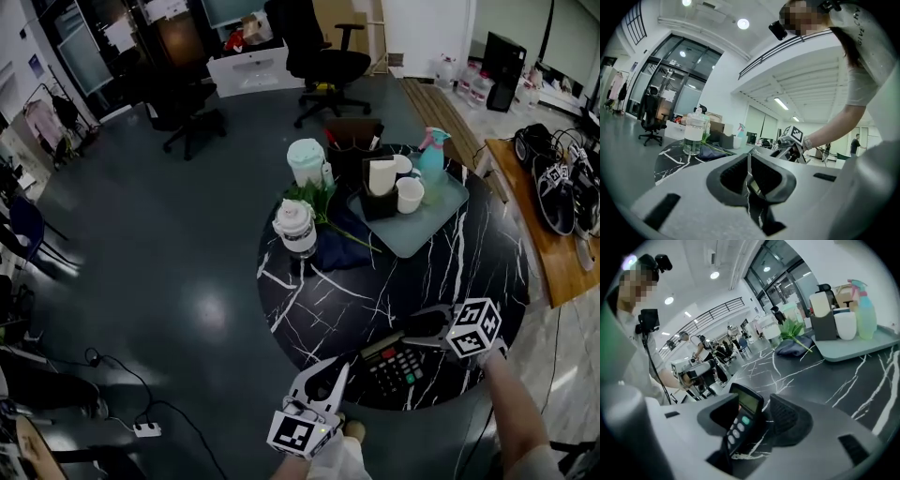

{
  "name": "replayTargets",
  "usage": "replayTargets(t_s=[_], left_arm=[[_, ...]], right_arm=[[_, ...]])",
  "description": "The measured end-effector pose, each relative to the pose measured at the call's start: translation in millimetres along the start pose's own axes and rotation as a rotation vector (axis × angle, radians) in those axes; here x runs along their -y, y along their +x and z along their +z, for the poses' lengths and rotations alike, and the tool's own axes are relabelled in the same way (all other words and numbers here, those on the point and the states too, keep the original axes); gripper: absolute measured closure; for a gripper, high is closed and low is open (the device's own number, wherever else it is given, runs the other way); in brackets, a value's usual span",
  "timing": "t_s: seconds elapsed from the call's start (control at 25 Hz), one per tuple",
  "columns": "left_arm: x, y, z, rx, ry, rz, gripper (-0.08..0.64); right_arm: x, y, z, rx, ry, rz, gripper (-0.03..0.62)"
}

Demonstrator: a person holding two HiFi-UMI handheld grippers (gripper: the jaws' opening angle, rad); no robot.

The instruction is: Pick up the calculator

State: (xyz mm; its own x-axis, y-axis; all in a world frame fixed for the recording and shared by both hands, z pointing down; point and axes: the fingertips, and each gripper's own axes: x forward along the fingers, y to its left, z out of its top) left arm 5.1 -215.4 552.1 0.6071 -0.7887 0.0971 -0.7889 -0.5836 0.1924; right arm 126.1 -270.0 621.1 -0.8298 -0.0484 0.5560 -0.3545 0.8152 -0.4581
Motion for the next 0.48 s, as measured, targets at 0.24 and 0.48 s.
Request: replayTargets(t_s=[0.24,0.48], left_arm=[[-19,6,-5,0.03,-0.023,0.059,0.552],[-17,-2,-15,0.017,-0.037,0.06,0.552]], right_arm=[[8,16,-8,-0.122,0.064,0.138,0.407],[4,25,-10,-0.254,0.068,0.248,0.408]])
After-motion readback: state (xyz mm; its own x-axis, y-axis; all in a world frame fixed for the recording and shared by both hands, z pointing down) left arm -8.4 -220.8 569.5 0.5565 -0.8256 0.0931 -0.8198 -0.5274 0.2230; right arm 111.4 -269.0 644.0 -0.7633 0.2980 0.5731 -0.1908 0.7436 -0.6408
